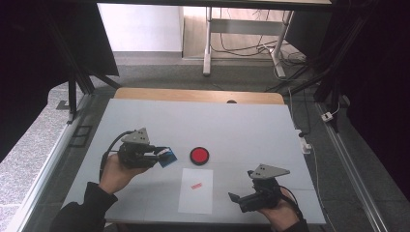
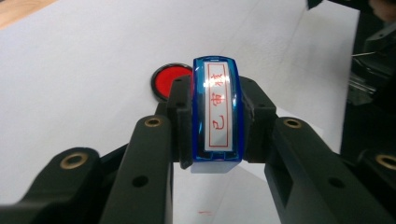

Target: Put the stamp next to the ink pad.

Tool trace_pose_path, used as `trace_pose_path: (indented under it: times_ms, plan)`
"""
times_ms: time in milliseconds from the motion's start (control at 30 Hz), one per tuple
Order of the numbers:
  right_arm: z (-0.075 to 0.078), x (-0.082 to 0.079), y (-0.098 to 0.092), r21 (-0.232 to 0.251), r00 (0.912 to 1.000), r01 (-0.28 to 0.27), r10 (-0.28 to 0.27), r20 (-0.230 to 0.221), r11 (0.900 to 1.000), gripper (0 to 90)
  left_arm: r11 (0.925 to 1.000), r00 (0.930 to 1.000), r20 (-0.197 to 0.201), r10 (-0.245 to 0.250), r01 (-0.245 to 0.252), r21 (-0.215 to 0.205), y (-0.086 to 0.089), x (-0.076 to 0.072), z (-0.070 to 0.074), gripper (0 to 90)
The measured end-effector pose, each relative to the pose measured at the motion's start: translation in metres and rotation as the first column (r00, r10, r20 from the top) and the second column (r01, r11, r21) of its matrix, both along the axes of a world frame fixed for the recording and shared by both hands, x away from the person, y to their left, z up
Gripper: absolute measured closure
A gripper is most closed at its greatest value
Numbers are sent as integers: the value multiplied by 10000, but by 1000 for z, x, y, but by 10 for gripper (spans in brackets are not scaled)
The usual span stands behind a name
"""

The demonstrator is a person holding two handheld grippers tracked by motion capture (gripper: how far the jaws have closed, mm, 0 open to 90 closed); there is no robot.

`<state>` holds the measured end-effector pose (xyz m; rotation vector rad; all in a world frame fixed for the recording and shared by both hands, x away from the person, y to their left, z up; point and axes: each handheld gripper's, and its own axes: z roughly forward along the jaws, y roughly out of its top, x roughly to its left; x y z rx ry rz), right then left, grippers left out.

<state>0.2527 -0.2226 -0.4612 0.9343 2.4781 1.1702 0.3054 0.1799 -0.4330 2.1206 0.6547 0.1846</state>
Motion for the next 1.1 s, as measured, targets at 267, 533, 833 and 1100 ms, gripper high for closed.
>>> trace_pose_path:
  times_ms: [267, 533, 833, 1100]
  plan:
    - [-1, -6, -17, -141, 9970, 761, -759, 172, 9970, 0, 9987, 9988, -140, 467, -464, 208, 6, 4, -4, 697]
    - [0, -11, -31, -12, 9925, 1214, -1214, 158, 9926, 0, 9936, 9947, -217, 1003, -990, 549, 14, 10, -11, 697]
    - [2, -14, -39, 69, 9875, 1565, -1566, 157, 9877, 0, 9826, 9834, -480, 1751, -1715, 717, 25, 19, -24, 697]
    - [3, -16, -43, 21, 9854, 1698, -1698, 150, 9855, 0, 9713, 9721, -684, 2242, -2171, 975, 31, 27, -38, 697]
